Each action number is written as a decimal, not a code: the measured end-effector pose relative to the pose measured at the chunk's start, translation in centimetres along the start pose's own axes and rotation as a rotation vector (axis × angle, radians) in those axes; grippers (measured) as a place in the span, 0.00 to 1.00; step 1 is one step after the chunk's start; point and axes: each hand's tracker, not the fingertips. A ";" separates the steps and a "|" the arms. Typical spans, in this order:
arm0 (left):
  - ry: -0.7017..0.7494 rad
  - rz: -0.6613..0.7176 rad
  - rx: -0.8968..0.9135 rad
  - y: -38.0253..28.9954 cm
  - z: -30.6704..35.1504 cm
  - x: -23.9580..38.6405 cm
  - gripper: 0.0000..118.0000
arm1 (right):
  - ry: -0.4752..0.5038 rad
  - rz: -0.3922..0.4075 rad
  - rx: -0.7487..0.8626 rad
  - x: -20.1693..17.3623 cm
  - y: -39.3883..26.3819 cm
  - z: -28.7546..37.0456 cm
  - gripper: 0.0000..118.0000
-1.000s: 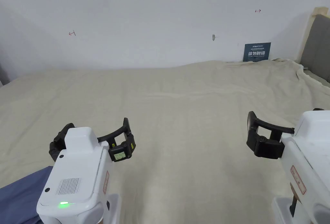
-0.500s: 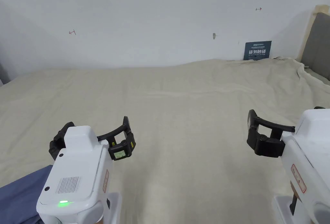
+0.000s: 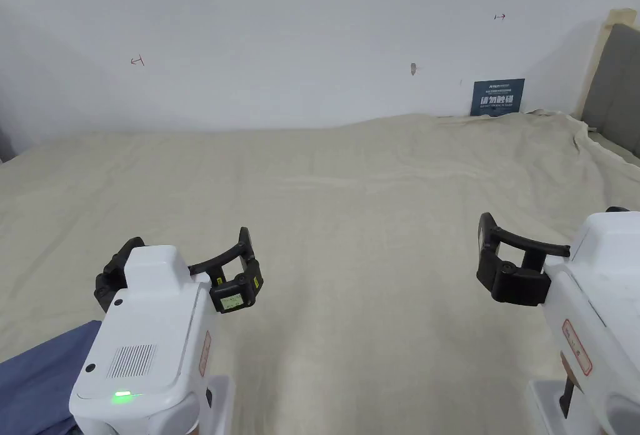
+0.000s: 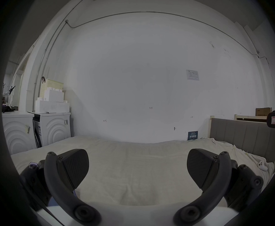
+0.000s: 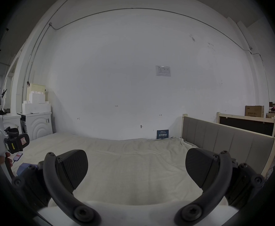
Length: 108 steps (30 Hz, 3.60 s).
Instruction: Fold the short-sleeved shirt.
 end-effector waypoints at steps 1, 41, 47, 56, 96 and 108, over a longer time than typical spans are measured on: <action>0.002 0.000 0.000 0.0 0.0 0.0 1.00 | -0.001 0.001 0.000 0.0 0.0 0.0 0.99; -0.003 -0.020 0.002 -0.2 0.3 0.2 1.00 | -0.001 0.005 -0.001 -1.1 1.3 0.9 0.99; -0.003 -0.015 -0.001 -0.2 0.3 0.1 1.00 | -0.001 0.002 0.000 -1.1 1.5 1.2 0.99; -0.006 -0.015 -0.002 -0.3 0.4 0.1 1.00 | -0.013 0.006 0.018 -1.2 1.4 1.1 0.99; -0.014 -0.022 0.006 0.0 1.1 -0.4 1.00 | -0.181 -0.160 -0.605 -0.7 0.1 -3.6 0.99; -0.017 -0.021 0.006 0.0 1.2 -0.2 1.00 | -0.220 -0.186 -0.597 -0.2 0.0 -3.3 0.99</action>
